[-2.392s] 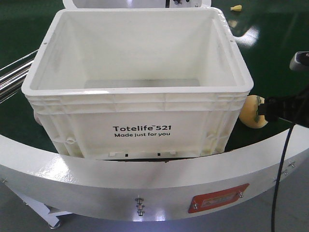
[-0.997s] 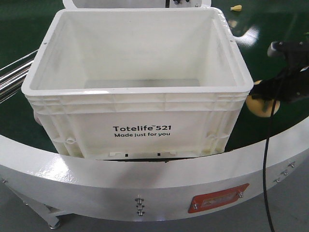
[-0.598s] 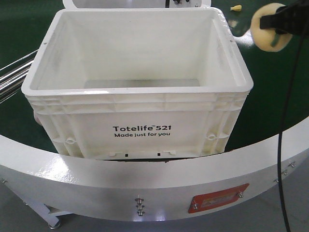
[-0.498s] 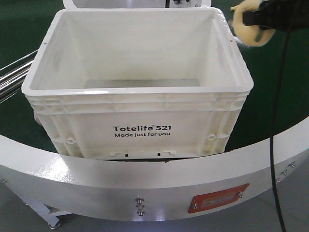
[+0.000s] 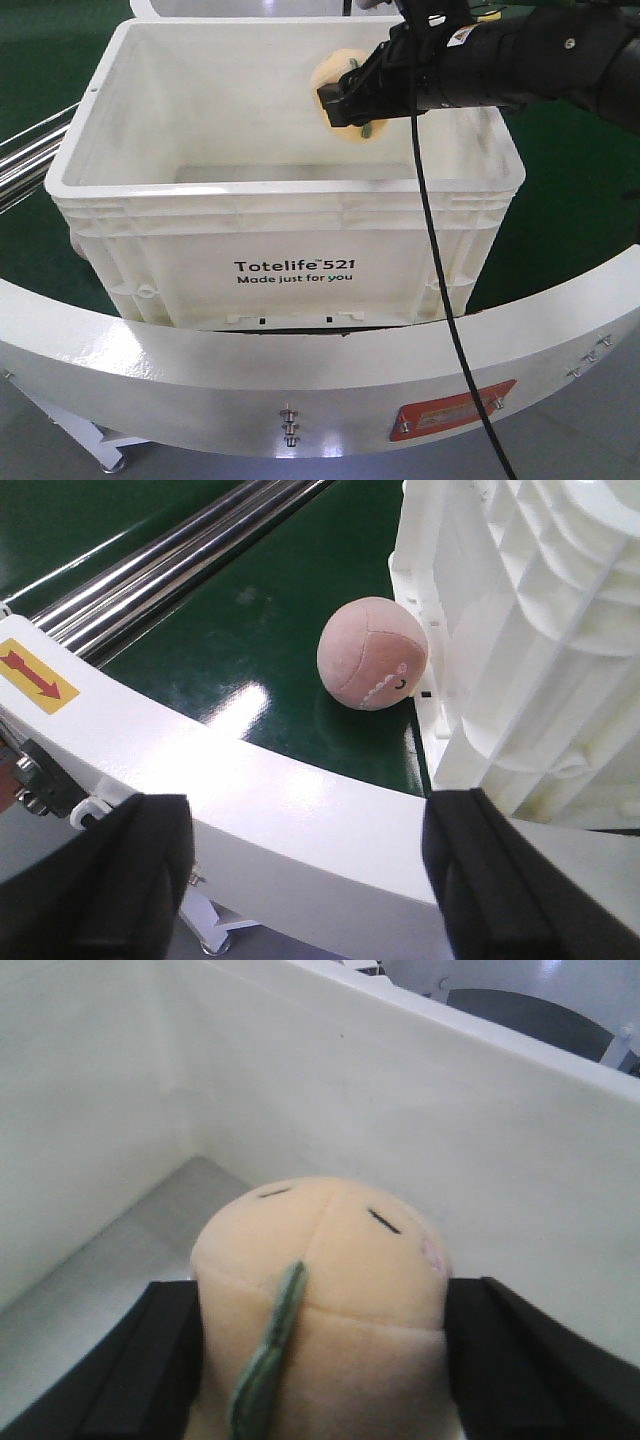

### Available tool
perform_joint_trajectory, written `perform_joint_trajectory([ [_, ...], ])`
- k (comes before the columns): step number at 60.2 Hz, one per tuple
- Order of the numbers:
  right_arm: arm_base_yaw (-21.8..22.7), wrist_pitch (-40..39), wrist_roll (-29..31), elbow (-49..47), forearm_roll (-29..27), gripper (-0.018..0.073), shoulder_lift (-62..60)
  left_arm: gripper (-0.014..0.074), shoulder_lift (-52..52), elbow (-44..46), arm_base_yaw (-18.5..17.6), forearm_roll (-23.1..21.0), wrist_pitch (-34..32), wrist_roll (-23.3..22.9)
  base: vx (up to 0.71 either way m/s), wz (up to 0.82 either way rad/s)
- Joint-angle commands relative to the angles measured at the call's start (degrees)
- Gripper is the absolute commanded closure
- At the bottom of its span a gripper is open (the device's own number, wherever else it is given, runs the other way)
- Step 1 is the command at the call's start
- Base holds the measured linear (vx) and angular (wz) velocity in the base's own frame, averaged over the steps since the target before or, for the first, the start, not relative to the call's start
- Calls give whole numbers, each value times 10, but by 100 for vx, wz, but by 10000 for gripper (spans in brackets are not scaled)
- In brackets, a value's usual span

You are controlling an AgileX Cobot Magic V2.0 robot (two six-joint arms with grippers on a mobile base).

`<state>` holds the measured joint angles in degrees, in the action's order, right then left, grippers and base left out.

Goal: Place moving items into box and shelve
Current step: 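Lift the yellow ball over the tote rim and release it inside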

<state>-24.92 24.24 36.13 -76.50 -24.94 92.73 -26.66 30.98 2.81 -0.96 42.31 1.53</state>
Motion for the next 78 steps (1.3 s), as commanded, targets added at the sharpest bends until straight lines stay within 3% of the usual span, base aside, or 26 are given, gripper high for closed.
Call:
perform_joint_trajectory([
  [1, 0, -44, 4, -22, -7, -96, -25, 20, -6, 15, -2, -3, -43, -2, 0, 0],
  [8, 2, -45, 4, -22, -7, -150, -34, 20, -6, 15, -2, -3, -43, -2, 0, 0],
  [25, 3, -8, -24, -22, 17, -109, -117, -44, -94, 17, -2, 10, -47, -12, 0, 0],
  [33, 3, 58, -136, -22, 117, -73, -173, -43, -190, 24, -2, 22, -40, -23, 0, 0],
  [44, 3, 141, -306, -9, 266, -45, -240, -37, -323, 105, 2, 22, -30, -26, 0, 0],
  [54, 3, 133, -345, 73, 329, -29, -314, -18, -418, 175, 40, 13, -25, -4, 0, 0],
  [61, 3, 128, -346, 109, 334, -28, -349, 10, -478, 208, 79, -70, -17, 78, 0, 0],
  [70, 3, 132, -350, 121, 338, -28, -362, 20, -553, 240, 131, -264, -2, 237, 0, 0],
  [78, 3, 131, -350, 121, 338, -28, -362, 20, -611, 265, 147, -422, 22, 356, 0, 0],
])
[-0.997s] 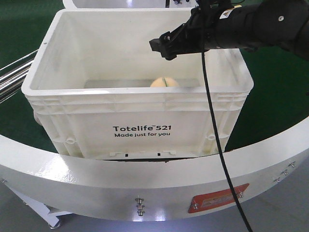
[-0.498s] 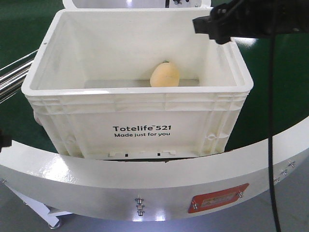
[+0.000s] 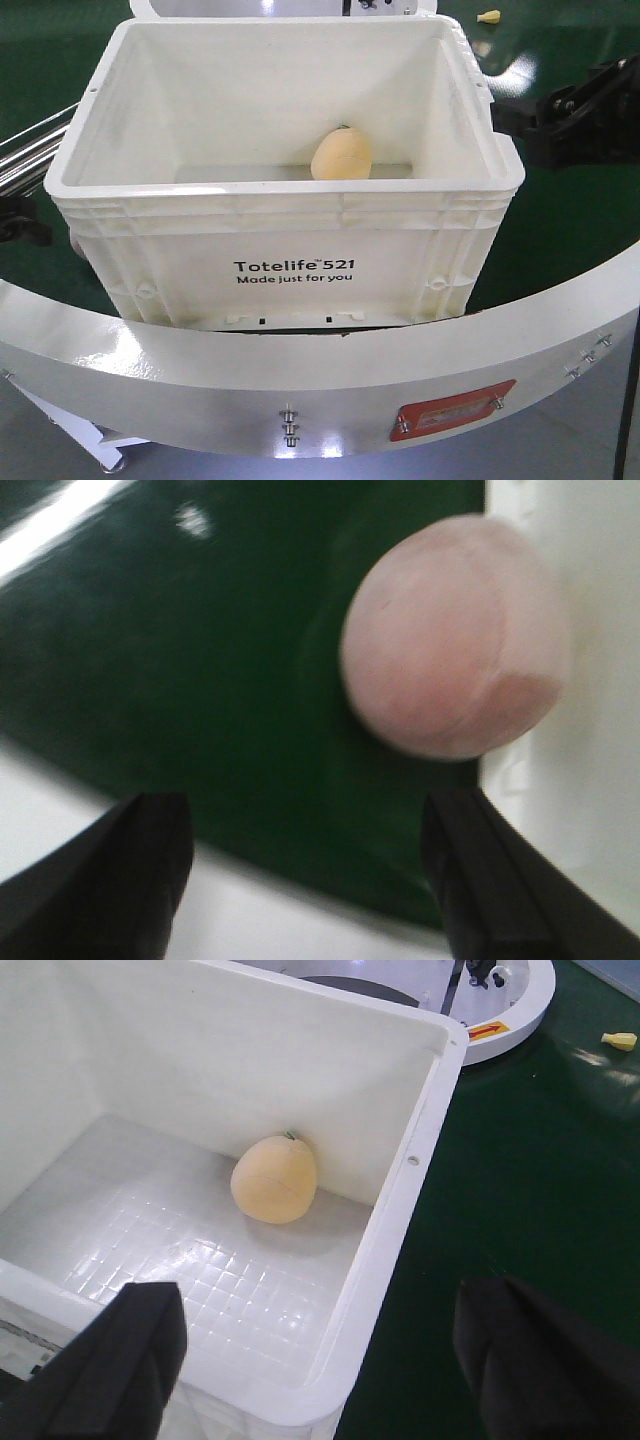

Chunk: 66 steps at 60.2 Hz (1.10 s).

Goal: Place moving items into box and shelve
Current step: 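Lift the yellow ball over the tote rim and release it inside, then grasp the pink plush ball with the left gripper and drop it into the tote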

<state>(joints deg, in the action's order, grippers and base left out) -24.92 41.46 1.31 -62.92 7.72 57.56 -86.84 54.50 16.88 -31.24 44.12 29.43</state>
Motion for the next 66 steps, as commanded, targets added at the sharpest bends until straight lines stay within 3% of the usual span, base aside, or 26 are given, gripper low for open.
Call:
perform_joint_trajectory([
  [1, 3, -41, -2, -15, 11, -28, -10, 20, -14, 31, 6, -131, 6, 85, 0, 0],
  [7, 3, -40, -4, -15, 11, -28, -10, 20, -52, 48, 6, -207, 15, 130, 0, 0],
  [15, 3, -38, -4, -15, 11, -28, -10, 20, -92, 66, 5, -244, 21, 155, 0, 0],
  [39, 3, -38, -4, -15, 11, -28, -10, 39, -167, 89, -6, -245, 93, 169, 0, 0],
  [57, 3, -37, -4, -15, 11, -28, -10, 264, -167, 89, -5, -244, 91, 169, 0, 0],
  [66, 3, -39, -4, -15, 11, -28, -10, 336, -163, 90, -5, -229, 88, 169, 0, 0],
])
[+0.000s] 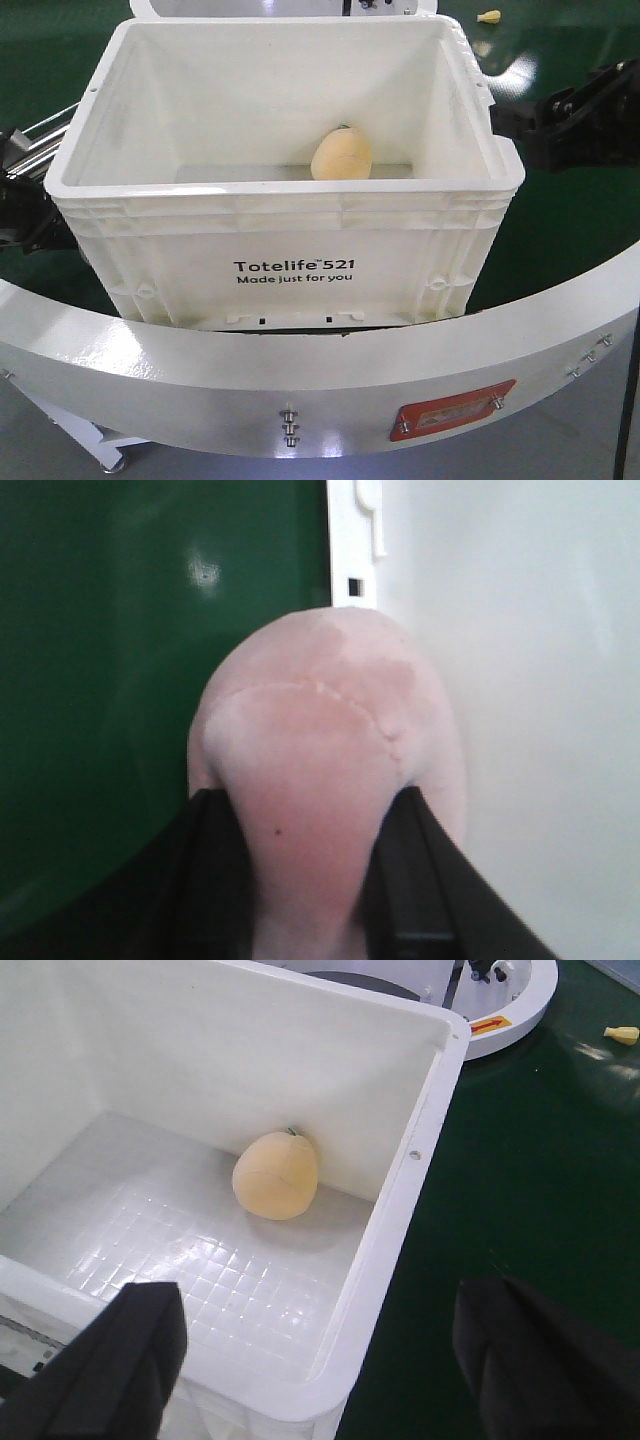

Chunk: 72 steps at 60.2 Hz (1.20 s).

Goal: Place moving items into box and shelve
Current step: 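Grasp the pink plush ball with the left gripper and drop it into the tote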

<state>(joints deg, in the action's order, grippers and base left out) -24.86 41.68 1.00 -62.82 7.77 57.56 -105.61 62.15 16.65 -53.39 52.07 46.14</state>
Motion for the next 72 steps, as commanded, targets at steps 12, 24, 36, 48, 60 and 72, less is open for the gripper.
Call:
perform_joint_trajectory([
  [12, 2, -41, 0, -16, 15, -28, -10, 341, 96, 26, -3, 66, -36, -32, 0, 0],
  [24, 2, -46, 0, -16, 19, -28, -10, 341, 189, 101, -3, 129, -31, -79, 0, 0],
  [36, 2, -49, 0, -16, 21, -28, -10, 341, 272, 157, -19, 130, -44, -74, 0, 0],
  [48, 2, -49, 0, -16, 21, -28, -10, 341, 299, 165, -106, 91, -68, -37, 0, 0],
  [60, 2, -49, 0, -16, 21, -28, -10, 308, 268, 165, -201, 52, -110, -13, 0, 0],
  [72, 2, -49, 0, -16, 22, -28, -10, 89, 232, 165, -255, 58, -141, -13, 0, 0],
])
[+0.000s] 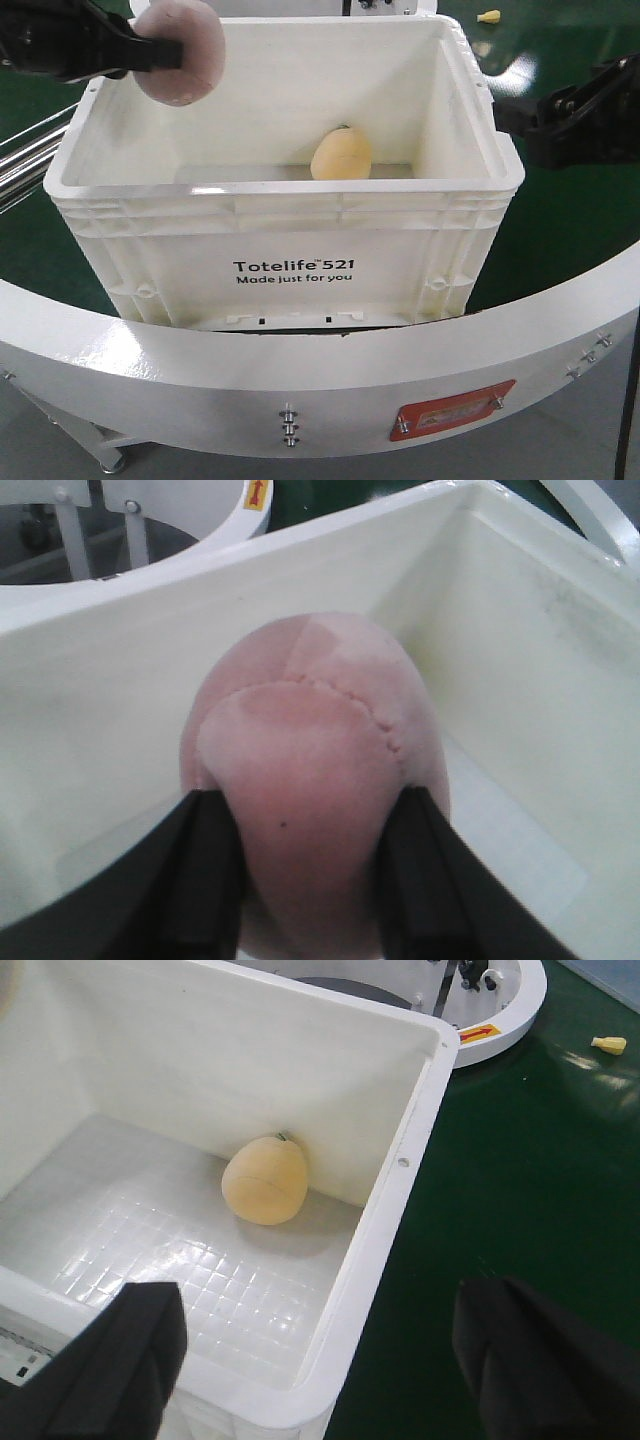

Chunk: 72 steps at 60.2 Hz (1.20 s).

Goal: Place moving items into box and shelve
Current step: 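Grasp the pink plush ball with the left gripper and drop it into the tote, then lower both grippers onto the tote's side rims and grip them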

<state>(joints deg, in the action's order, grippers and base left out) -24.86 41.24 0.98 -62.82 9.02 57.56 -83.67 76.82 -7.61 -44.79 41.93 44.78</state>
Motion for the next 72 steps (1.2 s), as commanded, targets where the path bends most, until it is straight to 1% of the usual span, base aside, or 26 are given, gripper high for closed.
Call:
perform_joint_trajectory([
  [1, 2, -45, 0, -16, 10, -28, -10, 66, 12, 18, -13, -28, -40, 0, 0, 0],
  [7, 2, -45, 0, -16, 9, -28, -6, -34, 13, 18, -14, -28, -37, -1, 0, 0],
  [10, 2, -45, 0, -16, 8, -28, -4, -62, 14, 21, -13, -28, -32, -2, 0, 0],
  [13, 2, -46, -1, -16, 7, -28, 0, -66, 15, 28, -13, -20, -20, -7, 0, 0],
  [17, 2, -45, -18, -18, 17, -28, 12, -64, 15, 50, -13, 12, -7, -44, 0, 0],
  [22, 2, -23, -59, -42, 43, -28, 37, -55, 11, 90, -13, 100, 13, -132, 0, 0],
  [24, 2, -6, -76, -61, 52, -28, 53, -52, 10, 107, -15, 153, 31, -179, 0, 0],
  [27, 2, 22, -100, -90, 69, -28, 73, -50, 8, 126, -21, 219, 49, -233, 0, 0],
  [29, 2, 42, -110, -110, 78, -28, 89, -48, 6, 140, -28, 274, 66, -276, 0, 0],
  [30, 2, 50, -117, -121, 82, -28, 99, -48, 3, 144, -32, 290, 72, -290, 0, 0],
  [32, 2, 69, -127, -140, 86, -28, 116, -48, -1, 157, -43, 336, 88, -332, 0, 0],
  [35, 2, 94, -132, -169, 86, -28, 143, -48, -9, 170, -57, 385, 108, -378, 0, 0],
  [38, 2, 115, -133, -192, 86, -28, 170, -46, -23, 189, -68, 444, 139, -430, 0, 0],
  [41, 3, 139, -138, -219, 86, -28, 198, -46, -38, 209, -74, 483, 179, -462, 0, 0],
  [43, 3, 153, -140, -236, 86, -28, 215, -46, -48, 221, -75, 500, 201, -478, 0, 0],
  [46, 3, 172, -144, -260, 89, -28, 240, -44, -59, 236, -75, 513, 223, -492, 0, 0],
  [51, 13, 185, -153, -291, 86, -28, 275, -35, -76, 259, -75, 524, 241, -500, 0, 0],
  [57, 40, 195, -155, -323, 55, -28, 313, -27, -87, 269, -75, 528, 245, -504, 0, 0],
  [61, 54, 197, -146, -338, 41, -28, 332, -22, -95, 270, -75, 542, 246, -516, 0, 0],
  [66, 55, 199, -139, -350, 45, -28, 352, -14, -103, 270, -71, 553, 246, -519, 0, 0],
  [72, 55, 197, -134, -359, 41, -28, 371, -12, -114, 272, -61, 553, 247, -531, 0, 0],
])
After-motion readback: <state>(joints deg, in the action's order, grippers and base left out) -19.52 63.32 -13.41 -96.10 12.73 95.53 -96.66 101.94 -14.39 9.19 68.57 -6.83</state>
